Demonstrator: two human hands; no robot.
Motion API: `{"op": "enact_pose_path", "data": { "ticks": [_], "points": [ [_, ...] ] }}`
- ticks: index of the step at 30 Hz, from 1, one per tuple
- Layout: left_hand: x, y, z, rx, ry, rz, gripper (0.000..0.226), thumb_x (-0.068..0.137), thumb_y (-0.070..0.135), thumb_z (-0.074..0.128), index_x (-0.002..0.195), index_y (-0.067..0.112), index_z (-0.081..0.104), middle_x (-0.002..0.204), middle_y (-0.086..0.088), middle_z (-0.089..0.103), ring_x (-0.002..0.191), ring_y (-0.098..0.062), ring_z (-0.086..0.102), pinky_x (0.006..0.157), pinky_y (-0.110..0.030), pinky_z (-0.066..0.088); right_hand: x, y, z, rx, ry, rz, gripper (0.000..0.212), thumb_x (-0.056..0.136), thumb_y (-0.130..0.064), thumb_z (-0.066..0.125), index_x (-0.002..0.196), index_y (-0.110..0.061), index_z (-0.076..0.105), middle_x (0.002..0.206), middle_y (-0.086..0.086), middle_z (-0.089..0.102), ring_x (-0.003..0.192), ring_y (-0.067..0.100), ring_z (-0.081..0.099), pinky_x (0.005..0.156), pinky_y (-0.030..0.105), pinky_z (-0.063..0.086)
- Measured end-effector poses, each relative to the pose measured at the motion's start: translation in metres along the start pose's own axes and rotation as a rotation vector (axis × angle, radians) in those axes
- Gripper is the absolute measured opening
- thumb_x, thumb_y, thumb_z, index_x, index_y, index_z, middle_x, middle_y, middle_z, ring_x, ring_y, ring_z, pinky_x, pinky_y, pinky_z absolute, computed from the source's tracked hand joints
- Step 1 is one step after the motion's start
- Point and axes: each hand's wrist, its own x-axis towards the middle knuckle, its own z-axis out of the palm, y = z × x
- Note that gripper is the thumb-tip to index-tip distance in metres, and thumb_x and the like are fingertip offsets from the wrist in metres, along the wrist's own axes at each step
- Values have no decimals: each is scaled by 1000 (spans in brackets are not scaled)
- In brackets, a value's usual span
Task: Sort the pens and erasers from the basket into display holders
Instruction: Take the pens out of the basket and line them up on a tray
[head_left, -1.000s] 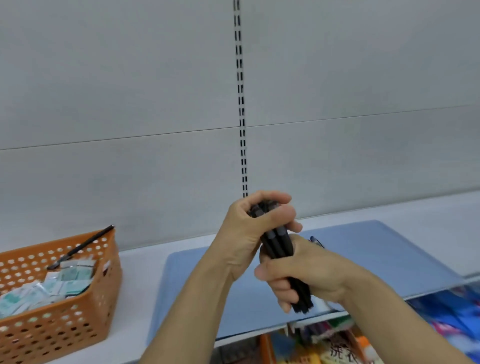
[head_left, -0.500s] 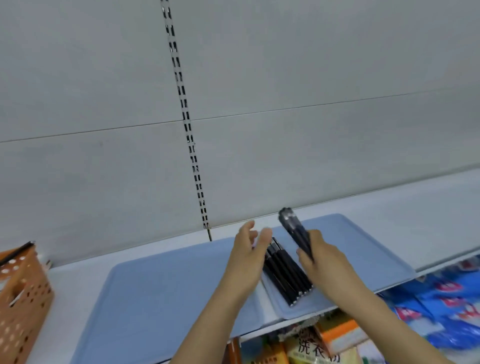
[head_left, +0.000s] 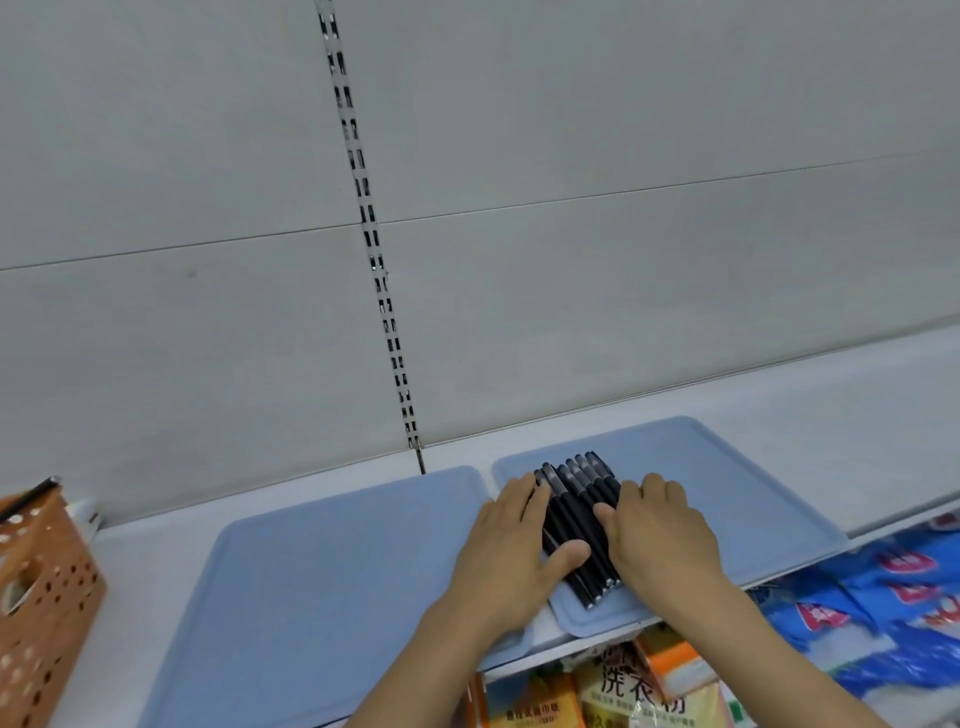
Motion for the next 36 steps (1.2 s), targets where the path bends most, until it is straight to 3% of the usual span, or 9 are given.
{"op": "enact_pose_path", "data": {
  "ticks": [4, 9, 12, 15, 19, 23, 29, 32, 36],
  "points": [
    [2, -3, -1, -20, -5, 13, 75, 97, 60, 32, 156, 22, 3, 163, 5, -5, 149, -11, -5, 119, -30, -2, -7, 5, 2, -19, -125, 35, 43, 103, -45, 24, 124, -15, 45, 124, 4, 50, 114, 25, 45, 86, 33, 38],
    [-16, -13, -18, -123, 129, 57, 69, 97, 57, 36, 155, 28, 13, 163, 9, 6, 149, -7, 0, 120, -26, 1, -17, -2, -7, 105, -46, 21, 54, 102, -46, 24, 145, -14, 30, 143, 3, 41, 130, 23, 37, 100, 33, 37],
    [-48, -26, -41, -177, 289, 79, 60, 97, 56, 39, 150, 35, 23, 156, 18, 21, 144, 0, 12, 115, -18, 8, -32, -31, -22, 410, 238, -97, 48, 100, -40, 37, 135, -12, 52, 135, 5, 53, 124, 22, 45, 96, 38, 43],
    [-96, -49, -71, -229, 413, 91, 49, 96, 57, 42, 142, 42, 36, 142, 27, 36, 132, 11, 27, 110, -16, 28, -43, -78, -36, 625, 395, -205, 39, 95, -39, 41, 122, -18, 62, 120, -6, 59, 113, 8, 46, 90, 28, 41],
    [-168, -102, -116, -235, 570, 82, 41, 92, 61, 43, 129, 43, 51, 125, 30, 50, 120, 14, 40, 97, -10, 36, -51, -173, -60, 843, 392, -388, 35, 94, -43, 40, 110, -26, 66, 109, -19, 58, 106, 3, 52, 87, 9, 37],
    [-232, -164, -161, -190, 632, -11, 35, 94, 57, 43, 122, 42, 57, 115, 30, 56, 114, 13, 46, 93, -4, 33, -53, -268, -76, 937, 343, -559, 24, 93, -37, 47, 101, -29, 67, 103, -23, 60, 104, 1, 55, 83, 6, 37],
    [-320, -286, -227, 16, 634, -238, 29, 95, 48, 47, 122, 44, 57, 115, 30, 58, 110, 11, 49, 86, -5, 34, -26, -407, -86, 595, 227, -896, 26, 89, -26, 60, 114, -23, 66, 117, -6, 61, 112, 19, 53, 87, 34, 46],
    [-343, -349, -262, 200, 657, -330, 28, 98, 24, 51, 122, 34, 62, 120, 18, 61, 116, -7, 53, 89, -22, 41, -5, -447, -86, 282, 103, -872, 41, 91, -29, 58, 131, -33, 53, 135, -10, 49, 125, 16, 42, 94, 36, 41],
    [-339, -402, -289, 474, 302, -284, 34, 96, 17, 54, 123, 37, 64, 127, 11, 61, 119, -11, 52, 101, -30, 40, 3, -471, -89, 100, 76, -785, 39, 91, -27, 52, 128, -41, 52, 118, -13, 57, 110, 12, 52, 76, 30, 46]
  ]
}}
